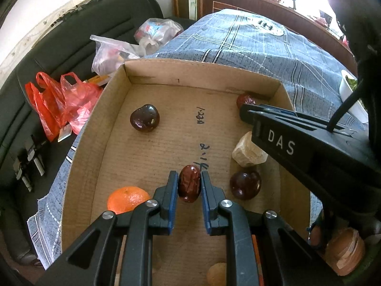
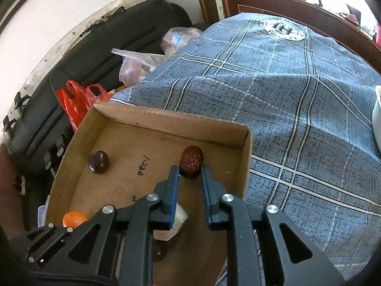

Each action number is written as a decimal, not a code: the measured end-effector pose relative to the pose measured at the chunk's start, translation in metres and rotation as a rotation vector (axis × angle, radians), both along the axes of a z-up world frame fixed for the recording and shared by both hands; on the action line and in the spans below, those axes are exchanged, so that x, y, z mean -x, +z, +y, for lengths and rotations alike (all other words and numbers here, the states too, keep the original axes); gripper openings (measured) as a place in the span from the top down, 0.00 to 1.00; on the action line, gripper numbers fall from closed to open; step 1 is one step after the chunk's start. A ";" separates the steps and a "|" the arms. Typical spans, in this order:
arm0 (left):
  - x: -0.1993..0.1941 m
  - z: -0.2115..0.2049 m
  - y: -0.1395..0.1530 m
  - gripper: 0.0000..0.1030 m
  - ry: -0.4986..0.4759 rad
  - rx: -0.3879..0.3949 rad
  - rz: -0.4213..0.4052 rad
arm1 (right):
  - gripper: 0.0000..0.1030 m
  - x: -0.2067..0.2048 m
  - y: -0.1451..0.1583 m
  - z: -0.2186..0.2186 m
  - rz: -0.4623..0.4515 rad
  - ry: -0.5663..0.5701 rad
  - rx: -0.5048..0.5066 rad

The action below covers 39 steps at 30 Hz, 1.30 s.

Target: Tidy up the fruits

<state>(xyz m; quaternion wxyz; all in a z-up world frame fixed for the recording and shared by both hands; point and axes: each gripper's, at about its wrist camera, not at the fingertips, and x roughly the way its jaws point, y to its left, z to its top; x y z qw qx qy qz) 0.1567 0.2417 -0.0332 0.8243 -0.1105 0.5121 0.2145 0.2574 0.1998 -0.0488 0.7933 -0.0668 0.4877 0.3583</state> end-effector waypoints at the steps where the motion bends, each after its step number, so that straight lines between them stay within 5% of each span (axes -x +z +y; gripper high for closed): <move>1: 0.000 0.001 0.000 0.84 0.002 0.001 0.002 | 0.78 0.000 0.000 -0.001 0.001 0.000 -0.002; 8: 0.008 -0.003 0.010 0.77 0.009 -0.002 0.004 | 0.72 0.006 0.010 -0.008 -0.011 0.017 -0.021; 11: 0.016 -0.007 0.018 0.58 0.000 -0.011 -0.017 | 0.65 0.012 0.014 -0.010 -0.017 0.041 -0.018; 17: 0.038 -0.018 0.034 0.43 -0.016 -0.050 -0.065 | 0.56 0.032 0.023 -0.020 -0.036 0.106 -0.039; 28: 0.095 -0.035 0.043 0.33 0.008 -0.065 -0.135 | 0.32 0.090 0.041 -0.053 -0.115 0.295 -0.078; 39: 0.145 -0.062 0.056 0.23 0.004 -0.171 -0.179 | 0.24 0.143 0.047 -0.097 -0.148 0.462 -0.116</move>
